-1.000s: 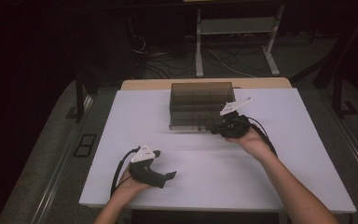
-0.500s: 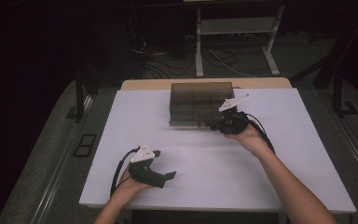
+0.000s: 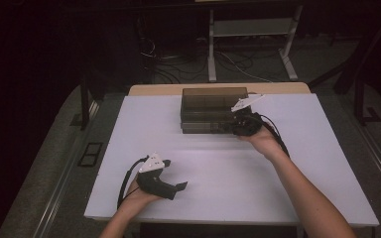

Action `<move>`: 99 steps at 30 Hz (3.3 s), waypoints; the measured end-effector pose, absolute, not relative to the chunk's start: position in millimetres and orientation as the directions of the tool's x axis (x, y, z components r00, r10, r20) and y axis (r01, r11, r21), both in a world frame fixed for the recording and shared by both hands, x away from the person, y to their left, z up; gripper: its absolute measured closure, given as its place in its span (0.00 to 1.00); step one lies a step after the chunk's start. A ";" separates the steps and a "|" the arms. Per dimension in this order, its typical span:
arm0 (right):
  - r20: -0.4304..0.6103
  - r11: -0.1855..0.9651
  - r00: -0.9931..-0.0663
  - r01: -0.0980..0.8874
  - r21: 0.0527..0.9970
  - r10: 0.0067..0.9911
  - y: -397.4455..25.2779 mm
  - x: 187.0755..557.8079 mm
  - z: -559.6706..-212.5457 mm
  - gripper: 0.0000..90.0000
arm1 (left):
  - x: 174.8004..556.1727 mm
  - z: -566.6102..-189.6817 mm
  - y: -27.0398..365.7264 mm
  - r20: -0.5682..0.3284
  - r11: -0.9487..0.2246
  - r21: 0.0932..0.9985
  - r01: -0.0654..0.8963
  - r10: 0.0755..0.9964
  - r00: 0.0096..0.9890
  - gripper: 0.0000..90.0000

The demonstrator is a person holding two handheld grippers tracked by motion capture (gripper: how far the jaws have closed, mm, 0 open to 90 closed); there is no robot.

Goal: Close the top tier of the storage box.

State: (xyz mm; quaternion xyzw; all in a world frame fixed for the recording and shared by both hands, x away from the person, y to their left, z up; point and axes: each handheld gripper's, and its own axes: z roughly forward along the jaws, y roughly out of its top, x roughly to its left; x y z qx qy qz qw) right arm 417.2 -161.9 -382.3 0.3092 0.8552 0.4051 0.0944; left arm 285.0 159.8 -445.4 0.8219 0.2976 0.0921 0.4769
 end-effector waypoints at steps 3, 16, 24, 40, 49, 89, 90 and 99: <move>0.094 0.468 -0.780 0.461 0.754 0.618 -162.8 422.8 -383.7 0.99 | 285.4 -445.7 159.5 -0.136 -0.367 0.838 0.405 0.577 0.805 0.00; 0.102 0.421 -0.734 0.491 0.763 0.672 -162.7 440.3 -389.6 0.99 | 284.8 -444.8 159.5 -0.137 -0.366 0.838 0.405 0.577 0.805 0.00; 0.097 0.418 -0.733 0.486 0.767 0.673 -164.4 436.8 -390.0 0.99 | 285.8 -444.6 159.4 -0.132 -0.369 0.840 0.398 0.572 0.809 0.00; 0.133 0.393 -0.743 0.486 0.780 0.655 -182.0 407.6 -386.5 0.71 | 285.5 -445.2 157.8 -0.123 -0.381 0.838 0.390 0.565 0.816 0.00; 0.148 0.392 -0.749 0.491 0.778 0.646 -194.7 389.8 -387.9 0.50 | 285.6 -444.0 159.7 -0.122 -0.382 0.838 0.390 0.565 0.816 0.00; 0.089 0.346 -0.687 0.469 0.813 0.721 -261.6 293.5 -425.3 0.22 | 284.8 -442.5 161.2 -0.115 -0.389 0.836 0.386 0.564 0.817 0.00; 0.088 0.348 -0.686 0.470 0.811 0.722 -263.1 292.0 -425.8 0.22 | 284.9 -442.6 161.6 -0.115 -0.388 0.837 0.385 0.565 0.817 0.00; 0.109 0.324 -0.659 0.499 0.804 0.744 -279.0 273.3 -439.7 0.22 | 284.8 -441.9 162.4 -0.109 -0.387 0.839 0.382 0.568 0.816 0.00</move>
